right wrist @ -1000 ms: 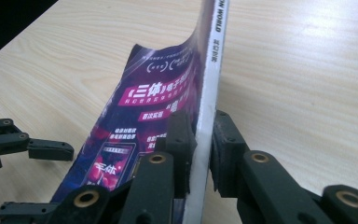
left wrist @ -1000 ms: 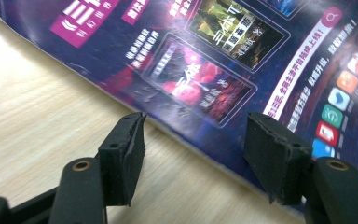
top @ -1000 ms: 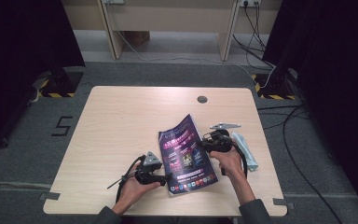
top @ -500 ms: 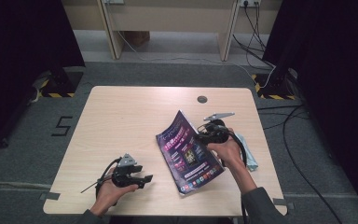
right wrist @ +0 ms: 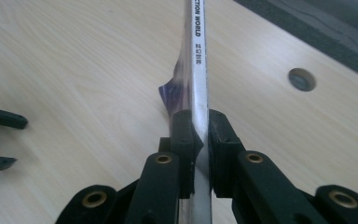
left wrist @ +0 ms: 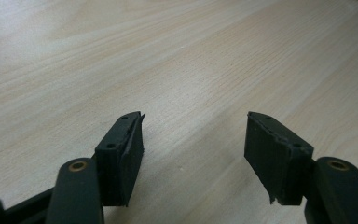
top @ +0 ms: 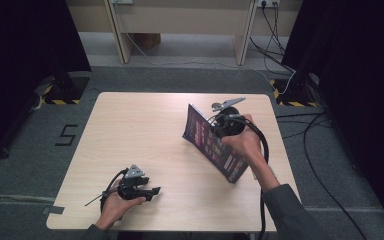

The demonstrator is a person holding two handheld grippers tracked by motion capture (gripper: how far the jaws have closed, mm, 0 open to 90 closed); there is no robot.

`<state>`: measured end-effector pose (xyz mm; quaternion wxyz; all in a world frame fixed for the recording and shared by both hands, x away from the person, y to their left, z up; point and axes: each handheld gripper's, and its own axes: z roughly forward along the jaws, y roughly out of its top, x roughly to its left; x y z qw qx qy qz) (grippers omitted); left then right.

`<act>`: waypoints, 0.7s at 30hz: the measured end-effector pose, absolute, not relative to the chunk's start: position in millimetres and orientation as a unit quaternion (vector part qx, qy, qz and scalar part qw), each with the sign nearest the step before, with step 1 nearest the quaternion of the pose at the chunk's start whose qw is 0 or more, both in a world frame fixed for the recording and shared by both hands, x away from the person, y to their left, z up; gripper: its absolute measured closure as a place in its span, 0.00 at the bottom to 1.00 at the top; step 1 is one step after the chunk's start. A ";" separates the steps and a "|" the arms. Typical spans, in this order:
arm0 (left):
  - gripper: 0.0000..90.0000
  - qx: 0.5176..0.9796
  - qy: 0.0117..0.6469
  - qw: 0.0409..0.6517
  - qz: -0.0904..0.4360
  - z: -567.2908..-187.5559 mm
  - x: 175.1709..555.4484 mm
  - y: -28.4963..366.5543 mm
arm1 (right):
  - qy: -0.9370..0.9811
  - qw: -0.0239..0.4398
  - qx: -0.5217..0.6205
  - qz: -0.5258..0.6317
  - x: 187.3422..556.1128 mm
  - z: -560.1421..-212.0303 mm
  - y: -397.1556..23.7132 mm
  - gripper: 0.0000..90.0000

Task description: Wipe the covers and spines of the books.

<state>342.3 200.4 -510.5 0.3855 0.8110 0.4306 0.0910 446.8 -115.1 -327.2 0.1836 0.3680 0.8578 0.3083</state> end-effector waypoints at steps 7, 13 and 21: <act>0.42 0.814 0.427 0.383 0.095 -510.6 342.0 199.4 | 0.882 0.222 0.340 0.238 452.6 -334.8 -96.6 0.93; 0.42 0.815 0.425 0.383 0.095 -510.7 342.1 199.7 | 0.891 0.195 0.329 0.243 444.5 -343.8 -80.4 0.92; 0.42 0.816 0.425 0.378 0.104 -510.7 343.2 200.9 | 0.895 0.179 0.319 0.255 432.8 -348.9 -72.7 0.92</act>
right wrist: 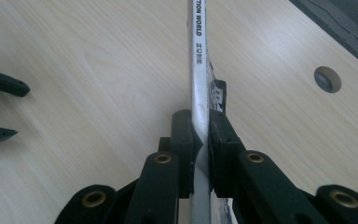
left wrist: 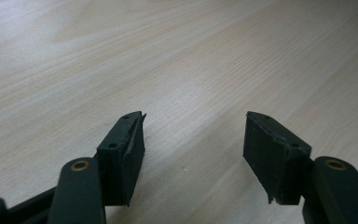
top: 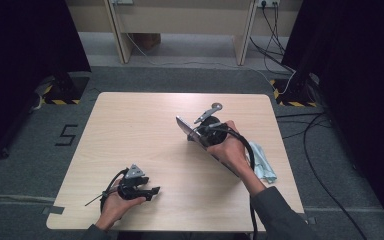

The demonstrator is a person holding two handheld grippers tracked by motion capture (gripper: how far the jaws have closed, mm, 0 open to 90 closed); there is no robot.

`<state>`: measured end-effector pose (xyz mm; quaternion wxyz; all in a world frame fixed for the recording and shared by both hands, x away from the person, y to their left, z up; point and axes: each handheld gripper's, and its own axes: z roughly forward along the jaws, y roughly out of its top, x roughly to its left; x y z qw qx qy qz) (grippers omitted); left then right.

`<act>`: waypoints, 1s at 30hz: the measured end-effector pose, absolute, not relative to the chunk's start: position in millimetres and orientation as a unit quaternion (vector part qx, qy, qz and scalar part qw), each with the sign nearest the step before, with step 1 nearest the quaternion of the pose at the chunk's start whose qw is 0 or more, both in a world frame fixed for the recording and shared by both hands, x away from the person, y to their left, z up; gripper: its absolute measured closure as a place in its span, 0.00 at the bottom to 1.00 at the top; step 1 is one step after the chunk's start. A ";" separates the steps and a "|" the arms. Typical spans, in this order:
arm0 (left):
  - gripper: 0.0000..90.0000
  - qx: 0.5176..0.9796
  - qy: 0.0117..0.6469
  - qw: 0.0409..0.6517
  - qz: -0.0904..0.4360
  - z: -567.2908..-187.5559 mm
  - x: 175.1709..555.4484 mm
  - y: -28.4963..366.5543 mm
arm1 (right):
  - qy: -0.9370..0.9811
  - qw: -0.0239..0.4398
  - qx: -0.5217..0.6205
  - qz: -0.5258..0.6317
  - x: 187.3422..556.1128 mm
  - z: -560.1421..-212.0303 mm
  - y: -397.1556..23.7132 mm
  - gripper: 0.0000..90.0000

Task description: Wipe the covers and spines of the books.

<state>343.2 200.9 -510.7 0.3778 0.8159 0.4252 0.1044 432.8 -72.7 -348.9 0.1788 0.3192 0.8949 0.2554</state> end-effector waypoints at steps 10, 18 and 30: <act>0.41 0.810 0.439 0.371 0.113 -510.4 347.3 209.4 | 0.916 0.118 0.292 0.249 418.3 -385.5 -48.6 0.92; 0.35 0.815 0.438 0.359 0.124 -510.4 347.3 209.6 | 0.917 0.096 0.293 0.253 414.2 -414.2 -39.9 0.92; 0.29 0.814 0.429 0.371 0.123 -503.6 329.1 212.8 | 0.914 0.068 0.300 0.265 409.8 -442.8 -31.3 0.88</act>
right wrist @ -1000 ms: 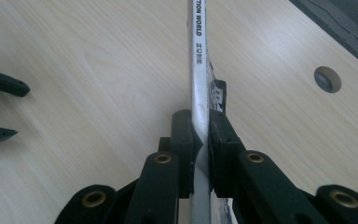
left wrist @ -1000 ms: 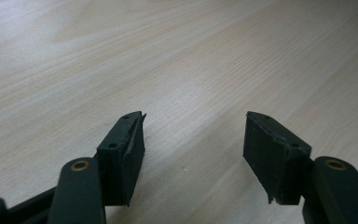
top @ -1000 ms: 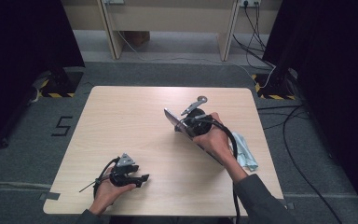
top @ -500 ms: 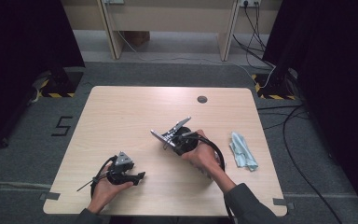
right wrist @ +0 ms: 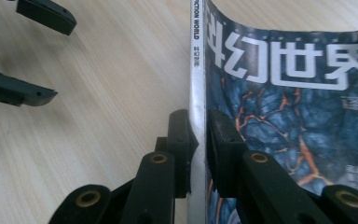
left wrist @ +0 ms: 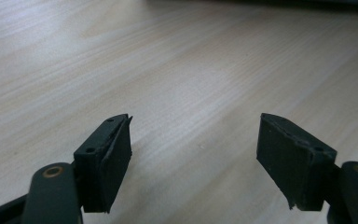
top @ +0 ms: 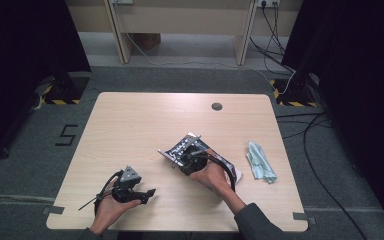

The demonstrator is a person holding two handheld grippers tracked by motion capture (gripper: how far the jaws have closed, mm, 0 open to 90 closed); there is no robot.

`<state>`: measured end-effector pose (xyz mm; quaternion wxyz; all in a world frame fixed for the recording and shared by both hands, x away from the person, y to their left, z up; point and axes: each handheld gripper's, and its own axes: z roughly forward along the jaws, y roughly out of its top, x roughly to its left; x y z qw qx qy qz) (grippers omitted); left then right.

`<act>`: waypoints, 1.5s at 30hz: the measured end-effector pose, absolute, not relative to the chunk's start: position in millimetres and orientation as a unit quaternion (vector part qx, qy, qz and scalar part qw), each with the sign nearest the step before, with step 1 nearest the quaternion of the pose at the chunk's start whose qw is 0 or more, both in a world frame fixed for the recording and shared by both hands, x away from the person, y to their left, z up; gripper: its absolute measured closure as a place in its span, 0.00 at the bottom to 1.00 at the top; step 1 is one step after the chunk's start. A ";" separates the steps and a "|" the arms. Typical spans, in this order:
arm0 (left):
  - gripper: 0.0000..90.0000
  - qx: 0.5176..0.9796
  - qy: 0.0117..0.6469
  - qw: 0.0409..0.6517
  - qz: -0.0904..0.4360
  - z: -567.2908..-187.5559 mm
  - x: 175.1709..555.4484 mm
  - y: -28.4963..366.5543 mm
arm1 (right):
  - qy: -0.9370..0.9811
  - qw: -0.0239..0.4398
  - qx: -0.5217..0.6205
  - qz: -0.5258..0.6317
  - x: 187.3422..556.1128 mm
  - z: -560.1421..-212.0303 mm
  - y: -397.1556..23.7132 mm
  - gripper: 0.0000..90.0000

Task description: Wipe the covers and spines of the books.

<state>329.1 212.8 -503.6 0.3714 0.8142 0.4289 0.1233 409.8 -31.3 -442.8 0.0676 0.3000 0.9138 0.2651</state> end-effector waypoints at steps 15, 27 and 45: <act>0.27 0.821 0.426 0.365 0.102 -509.4 325.5 208.7 | 0.913 0.052 0.309 0.263 409.1 -458.3 -22.2 0.77; 0.27 0.820 0.427 0.368 0.101 -508.6 325.5 207.1 | 0.906 0.042 0.311 0.284 408.2 -458.4 -23.1 0.67; 0.25 0.804 0.433 0.401 0.080 -509.5 326.8 186.7 | 0.855 0.134 0.409 0.289 441.0 -464.2 -111.5 0.40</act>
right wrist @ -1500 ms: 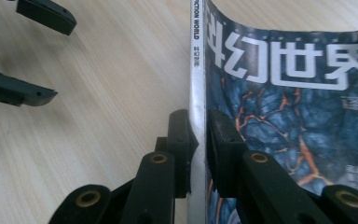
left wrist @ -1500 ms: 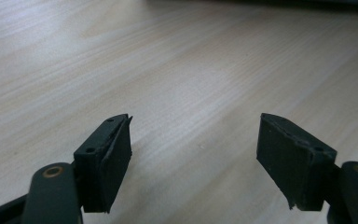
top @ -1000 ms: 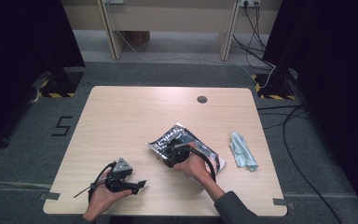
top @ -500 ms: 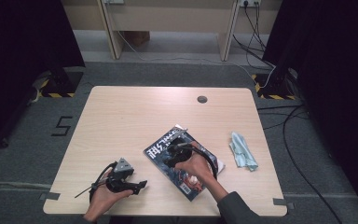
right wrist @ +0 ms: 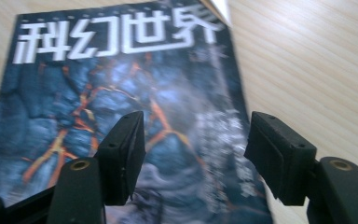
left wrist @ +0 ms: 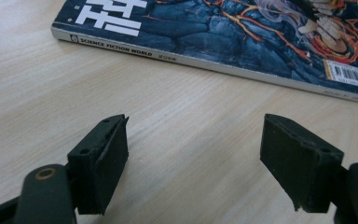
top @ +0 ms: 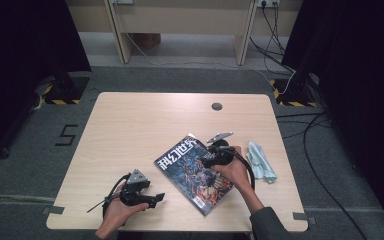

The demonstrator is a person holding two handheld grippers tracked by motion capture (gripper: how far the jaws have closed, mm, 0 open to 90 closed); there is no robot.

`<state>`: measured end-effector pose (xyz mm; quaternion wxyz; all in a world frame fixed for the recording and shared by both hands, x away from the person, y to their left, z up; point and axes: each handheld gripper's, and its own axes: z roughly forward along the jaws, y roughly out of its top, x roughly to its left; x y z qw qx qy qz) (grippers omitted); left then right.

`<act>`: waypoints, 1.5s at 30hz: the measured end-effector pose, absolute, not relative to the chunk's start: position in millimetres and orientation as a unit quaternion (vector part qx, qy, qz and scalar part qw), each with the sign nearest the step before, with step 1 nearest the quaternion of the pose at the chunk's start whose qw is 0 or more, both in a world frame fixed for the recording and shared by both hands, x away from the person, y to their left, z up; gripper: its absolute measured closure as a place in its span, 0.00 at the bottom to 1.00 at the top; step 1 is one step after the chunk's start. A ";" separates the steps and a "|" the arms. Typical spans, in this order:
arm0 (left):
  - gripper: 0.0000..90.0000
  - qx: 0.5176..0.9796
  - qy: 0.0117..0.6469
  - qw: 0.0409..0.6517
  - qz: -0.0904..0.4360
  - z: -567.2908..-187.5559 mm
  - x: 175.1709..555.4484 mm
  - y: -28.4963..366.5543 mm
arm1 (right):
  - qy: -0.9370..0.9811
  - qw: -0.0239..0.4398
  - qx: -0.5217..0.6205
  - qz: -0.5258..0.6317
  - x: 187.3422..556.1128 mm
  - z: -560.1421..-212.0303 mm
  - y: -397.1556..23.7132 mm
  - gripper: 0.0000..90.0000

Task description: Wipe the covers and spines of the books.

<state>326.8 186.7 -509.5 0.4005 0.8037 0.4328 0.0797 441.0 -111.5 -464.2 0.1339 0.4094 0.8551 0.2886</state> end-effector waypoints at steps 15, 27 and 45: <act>0.25 0.809 0.416 0.409 0.061 -512.5 333.3 150.2 | 0.842 0.128 0.433 0.294 437.2 -481.1 -151.8 0.31; 0.24 0.800 0.424 0.422 0.044 -512.9 350.3 136.9 | 0.850 0.092 0.424 0.297 421.4 -495.1 -148.9 0.31; 0.27 0.793 0.454 0.395 0.095 -511.1 396.9 143.2 | 0.872 0.092 0.392 0.278 381.8 -491.4 -135.0 0.29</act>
